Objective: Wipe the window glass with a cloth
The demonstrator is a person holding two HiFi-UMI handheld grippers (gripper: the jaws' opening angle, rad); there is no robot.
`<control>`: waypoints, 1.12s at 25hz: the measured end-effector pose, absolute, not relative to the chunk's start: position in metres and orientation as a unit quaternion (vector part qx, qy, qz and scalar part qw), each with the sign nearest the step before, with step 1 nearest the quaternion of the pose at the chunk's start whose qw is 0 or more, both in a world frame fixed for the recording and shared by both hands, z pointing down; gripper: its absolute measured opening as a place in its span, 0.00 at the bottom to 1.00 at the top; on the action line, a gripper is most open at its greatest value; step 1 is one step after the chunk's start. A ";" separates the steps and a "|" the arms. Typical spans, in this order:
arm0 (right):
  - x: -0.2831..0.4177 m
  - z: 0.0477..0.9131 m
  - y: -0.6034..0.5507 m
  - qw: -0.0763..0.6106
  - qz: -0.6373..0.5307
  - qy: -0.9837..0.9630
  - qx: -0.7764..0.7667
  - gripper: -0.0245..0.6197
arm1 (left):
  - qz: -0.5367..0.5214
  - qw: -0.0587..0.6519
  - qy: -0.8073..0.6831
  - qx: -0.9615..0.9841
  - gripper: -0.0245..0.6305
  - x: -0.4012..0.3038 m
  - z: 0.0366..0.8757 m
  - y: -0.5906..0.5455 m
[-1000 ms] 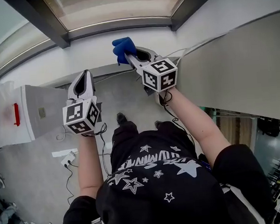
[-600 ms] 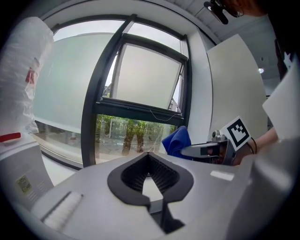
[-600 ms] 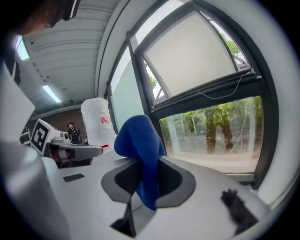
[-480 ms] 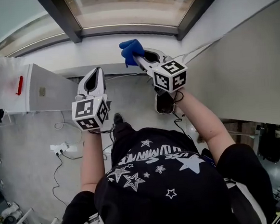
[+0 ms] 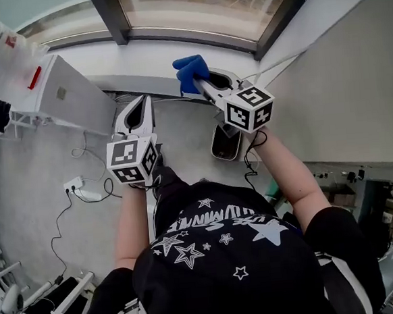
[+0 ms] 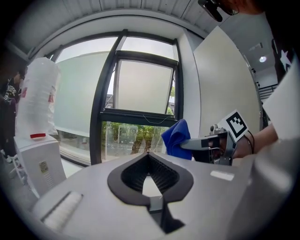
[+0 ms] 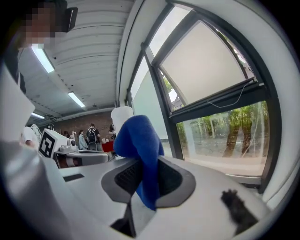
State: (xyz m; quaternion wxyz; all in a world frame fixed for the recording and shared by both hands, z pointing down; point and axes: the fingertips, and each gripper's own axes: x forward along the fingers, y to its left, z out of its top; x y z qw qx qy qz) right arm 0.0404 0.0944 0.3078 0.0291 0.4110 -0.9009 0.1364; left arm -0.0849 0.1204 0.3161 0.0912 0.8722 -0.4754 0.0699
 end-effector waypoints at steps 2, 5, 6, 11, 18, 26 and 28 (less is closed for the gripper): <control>0.042 0.308 0.114 0.030 0.137 -0.906 0.398 0.15 | 0.073 0.094 -0.482 0.868 0.05 -0.080 0.319 0.145; 0.049 0.304 0.138 0.026 0.133 -0.913 0.384 0.15 | 0.069 0.095 -0.495 0.861 0.05 -0.073 0.316 0.173; 0.052 0.301 0.144 0.023 0.132 -0.915 0.380 0.15 | 0.068 0.094 -0.500 0.858 0.05 -0.071 0.314 0.180; 0.075 0.290 0.161 -0.002 0.131 -0.915 0.383 0.15 | 0.069 0.080 -0.513 0.852 0.05 -0.061 0.302 0.211; 0.087 0.282 0.182 -0.014 0.129 -0.915 0.381 0.15 | 0.071 0.085 -0.535 0.838 0.05 -0.070 0.298 0.240; 0.092 0.292 0.216 -0.009 0.151 -0.912 0.382 0.15 | 0.076 0.098 -0.526 0.842 0.05 -0.060 0.303 0.265; 0.092 0.296 0.228 0.000 0.151 -0.912 0.382 0.15 | 0.074 0.101 -0.522 0.844 0.05 -0.058 0.304 0.273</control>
